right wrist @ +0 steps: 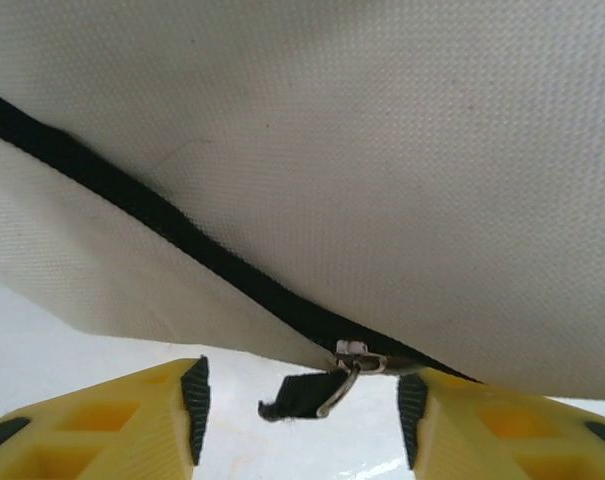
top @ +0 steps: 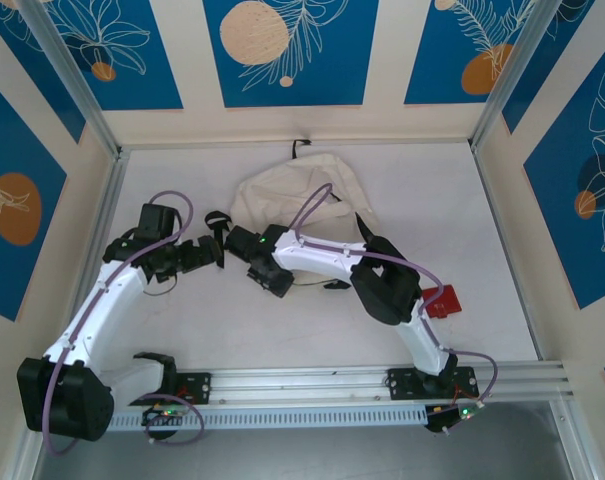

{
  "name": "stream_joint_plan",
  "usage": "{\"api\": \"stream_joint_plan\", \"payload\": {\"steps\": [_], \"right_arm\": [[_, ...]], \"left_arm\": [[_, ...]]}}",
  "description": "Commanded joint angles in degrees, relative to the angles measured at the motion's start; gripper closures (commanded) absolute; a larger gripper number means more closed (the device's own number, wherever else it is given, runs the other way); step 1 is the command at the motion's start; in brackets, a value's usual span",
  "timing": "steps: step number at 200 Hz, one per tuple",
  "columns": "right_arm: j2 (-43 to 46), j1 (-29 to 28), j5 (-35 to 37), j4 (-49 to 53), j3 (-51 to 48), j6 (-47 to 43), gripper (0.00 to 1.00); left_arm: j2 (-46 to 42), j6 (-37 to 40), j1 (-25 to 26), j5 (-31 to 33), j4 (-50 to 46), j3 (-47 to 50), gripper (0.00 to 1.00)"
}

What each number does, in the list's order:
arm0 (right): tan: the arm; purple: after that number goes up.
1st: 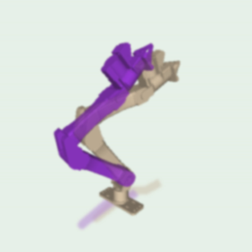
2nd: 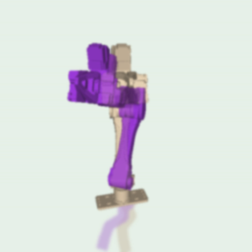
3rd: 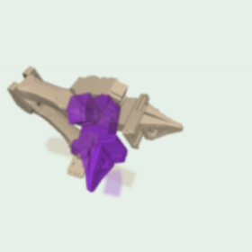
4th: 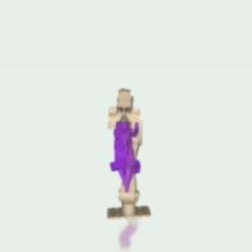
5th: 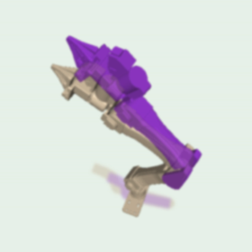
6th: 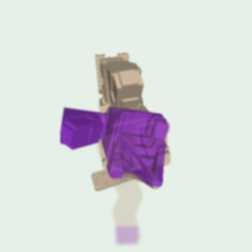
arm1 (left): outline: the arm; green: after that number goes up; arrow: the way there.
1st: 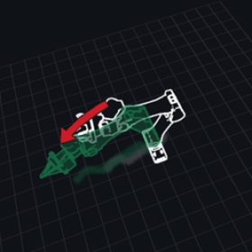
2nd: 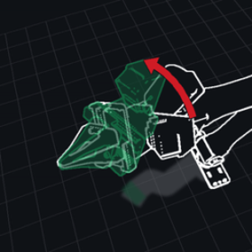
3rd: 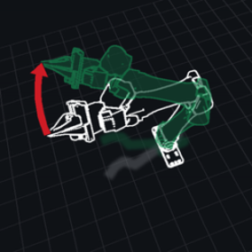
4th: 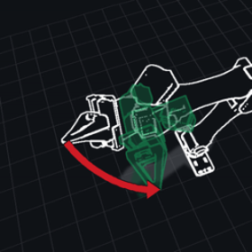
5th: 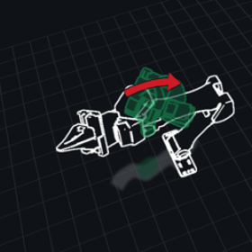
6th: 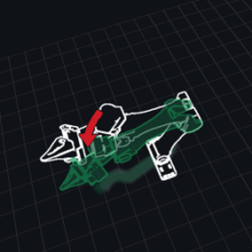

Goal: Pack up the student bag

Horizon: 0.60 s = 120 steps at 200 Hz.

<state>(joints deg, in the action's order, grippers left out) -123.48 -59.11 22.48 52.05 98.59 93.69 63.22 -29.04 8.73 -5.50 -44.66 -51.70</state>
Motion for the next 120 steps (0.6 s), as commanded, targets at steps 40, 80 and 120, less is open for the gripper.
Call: {"api": "stream_joint_plan", "payload": {"steps": [40,80,120], "right_arm": [[-0.5,-0.3,1.4,8.0,1.4,4.7,0.7],[0.1,-1.0,1.7,9.3,1.9,1.9,0.76],[-0.4,-1.1,2.3,9.1,1.5,-1.7,0.73]], "left_arm": [[0.0,2.2,-1.5,0.5,-1.9,-1.3,0.0],[-0.1,2.4,-1.7,-0.4,-1.5,-1.2,0.0],[-0.2,2.4,-1.9,-0.7,-1.4,-1.0,0.0]]}}
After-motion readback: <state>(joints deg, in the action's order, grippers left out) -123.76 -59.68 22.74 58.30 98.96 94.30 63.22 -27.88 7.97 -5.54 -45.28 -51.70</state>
